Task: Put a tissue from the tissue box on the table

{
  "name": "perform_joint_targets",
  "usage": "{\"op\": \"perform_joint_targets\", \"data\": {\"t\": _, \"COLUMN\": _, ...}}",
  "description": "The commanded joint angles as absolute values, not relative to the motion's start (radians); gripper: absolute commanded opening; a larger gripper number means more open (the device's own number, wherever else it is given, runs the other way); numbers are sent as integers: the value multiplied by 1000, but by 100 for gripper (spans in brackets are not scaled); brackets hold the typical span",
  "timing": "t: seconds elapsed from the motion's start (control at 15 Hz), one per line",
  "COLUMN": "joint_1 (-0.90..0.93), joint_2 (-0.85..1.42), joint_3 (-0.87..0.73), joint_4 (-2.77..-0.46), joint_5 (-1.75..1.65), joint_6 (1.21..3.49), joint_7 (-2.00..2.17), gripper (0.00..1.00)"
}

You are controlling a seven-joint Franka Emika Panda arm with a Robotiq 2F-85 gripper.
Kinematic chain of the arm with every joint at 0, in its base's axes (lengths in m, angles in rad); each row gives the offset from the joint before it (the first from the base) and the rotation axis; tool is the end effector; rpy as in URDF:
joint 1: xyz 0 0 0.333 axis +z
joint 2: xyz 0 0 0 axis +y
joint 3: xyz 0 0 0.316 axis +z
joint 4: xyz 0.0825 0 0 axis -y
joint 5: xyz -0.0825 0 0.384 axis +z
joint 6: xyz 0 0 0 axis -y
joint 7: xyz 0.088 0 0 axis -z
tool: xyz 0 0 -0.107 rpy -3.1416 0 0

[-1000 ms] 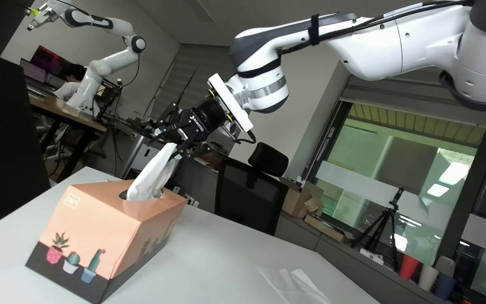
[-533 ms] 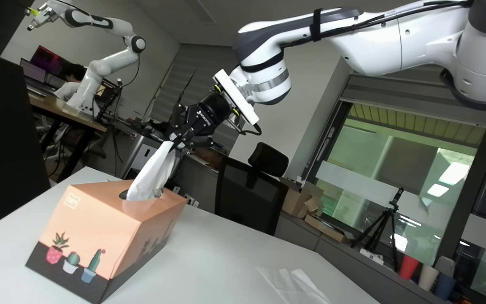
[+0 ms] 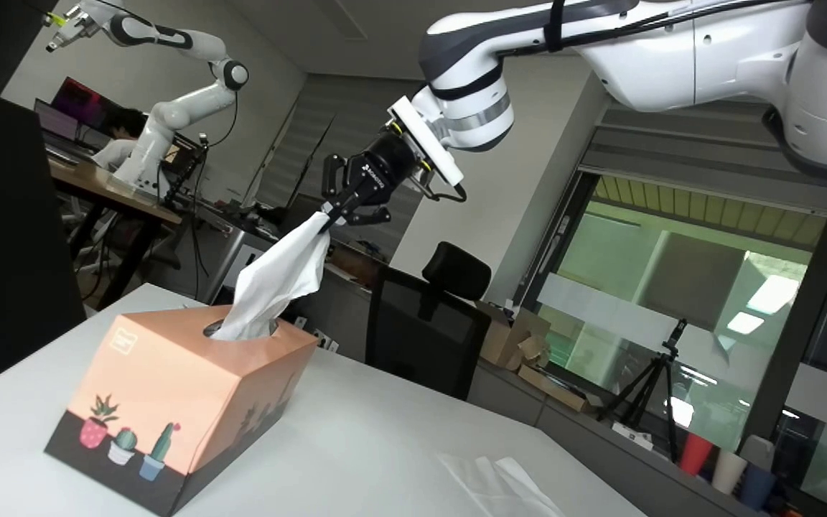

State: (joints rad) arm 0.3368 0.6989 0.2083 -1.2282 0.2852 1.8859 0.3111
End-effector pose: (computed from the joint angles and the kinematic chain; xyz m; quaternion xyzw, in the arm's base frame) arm 0.6420 0.3671 0.3679 -0.9785 -0.0461 0.0954 0.1769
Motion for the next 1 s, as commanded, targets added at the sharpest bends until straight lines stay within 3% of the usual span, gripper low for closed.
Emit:
{"op": "perform_joint_targets", "data": {"t": 0.0, "joint_1": 351, "joint_2": 634, "joint_3": 166, "joint_4": -1177, "joint_5": 209, "joint_6": 1820, "joint_7": 356, "gripper": 0}}
{"op": "perform_joint_targets", "data": {"t": 0.47, "joint_1": 335, "joint_2": 504, "joint_3": 39, "joint_4": -1198, "joint_5": -20, "joint_6": 1796, "joint_7": 416, "gripper": 0}}
{"op": "perform_joint_targets", "data": {"t": 0.93, "joint_1": 279, "joint_2": 517, "joint_3": -133, "joint_4": -1224, "joint_5": -196, "joint_6": 1692, "joint_7": 433, "gripper": 0}}
